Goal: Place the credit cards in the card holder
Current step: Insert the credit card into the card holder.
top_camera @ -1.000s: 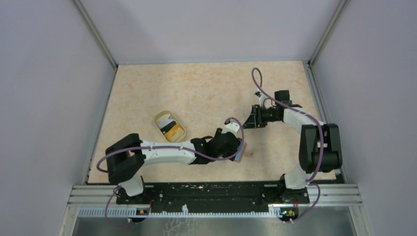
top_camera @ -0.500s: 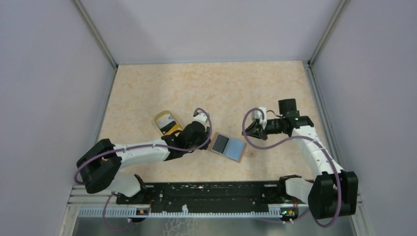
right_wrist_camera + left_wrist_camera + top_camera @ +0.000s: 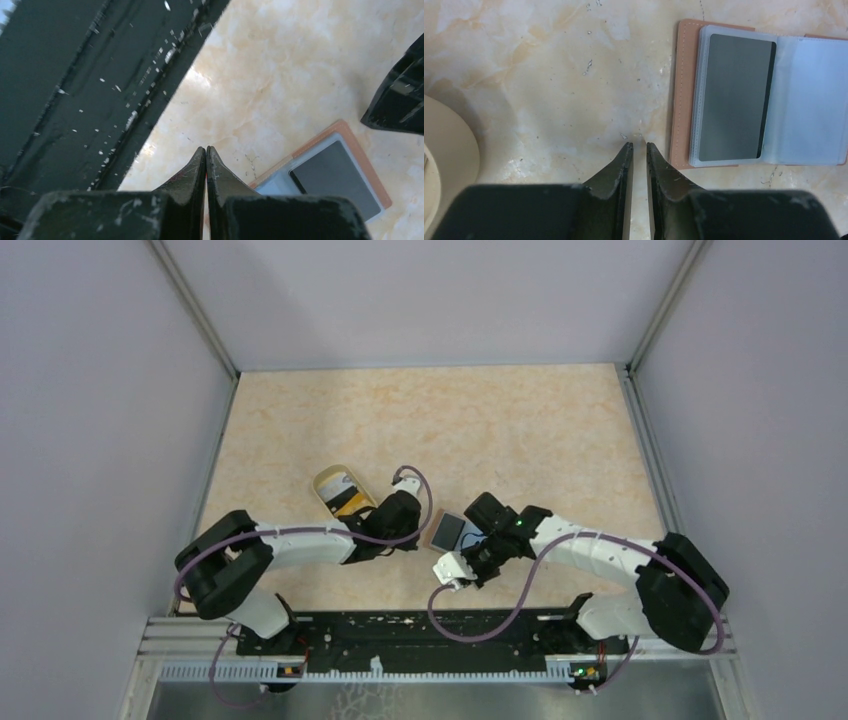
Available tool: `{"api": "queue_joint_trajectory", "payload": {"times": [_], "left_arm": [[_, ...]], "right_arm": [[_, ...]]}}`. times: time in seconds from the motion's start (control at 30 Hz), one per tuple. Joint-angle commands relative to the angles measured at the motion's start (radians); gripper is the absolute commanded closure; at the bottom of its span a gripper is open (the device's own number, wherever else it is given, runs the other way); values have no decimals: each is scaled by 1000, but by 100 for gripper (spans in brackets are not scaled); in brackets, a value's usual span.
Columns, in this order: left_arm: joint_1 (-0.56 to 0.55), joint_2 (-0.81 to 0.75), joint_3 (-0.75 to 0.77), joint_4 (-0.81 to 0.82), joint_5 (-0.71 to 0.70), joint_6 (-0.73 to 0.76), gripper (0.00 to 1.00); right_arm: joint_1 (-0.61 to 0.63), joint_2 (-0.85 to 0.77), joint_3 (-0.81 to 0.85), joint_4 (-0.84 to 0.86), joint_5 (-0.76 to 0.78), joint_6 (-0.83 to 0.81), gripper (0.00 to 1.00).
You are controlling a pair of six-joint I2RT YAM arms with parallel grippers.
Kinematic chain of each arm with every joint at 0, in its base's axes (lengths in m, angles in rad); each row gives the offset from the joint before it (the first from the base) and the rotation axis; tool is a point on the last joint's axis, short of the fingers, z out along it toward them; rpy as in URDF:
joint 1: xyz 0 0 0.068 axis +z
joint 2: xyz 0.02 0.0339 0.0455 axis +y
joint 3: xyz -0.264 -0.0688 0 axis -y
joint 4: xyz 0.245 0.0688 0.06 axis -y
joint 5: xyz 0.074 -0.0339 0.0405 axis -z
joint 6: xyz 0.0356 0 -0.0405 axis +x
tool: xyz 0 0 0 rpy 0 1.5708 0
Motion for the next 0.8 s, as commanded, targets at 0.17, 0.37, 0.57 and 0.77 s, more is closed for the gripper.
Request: {"api": "queue_joint_trajectory", "payload": {"times": [0.17,0.37,0.57,0.77], "left_arm": [[2,19,-29,60,77,-38,79],[2,38,-36,105,144,-45,79],[3,45,-44,132,192,-55,79],[2,45,-55,181,242,-66,79]], "right_arm": [[48,94,-4,98,274,40,100],[48,142,9,93,351,61,100],[48,174,31,99,431,108,100],[11,155,36,150,528,176,100]]}}
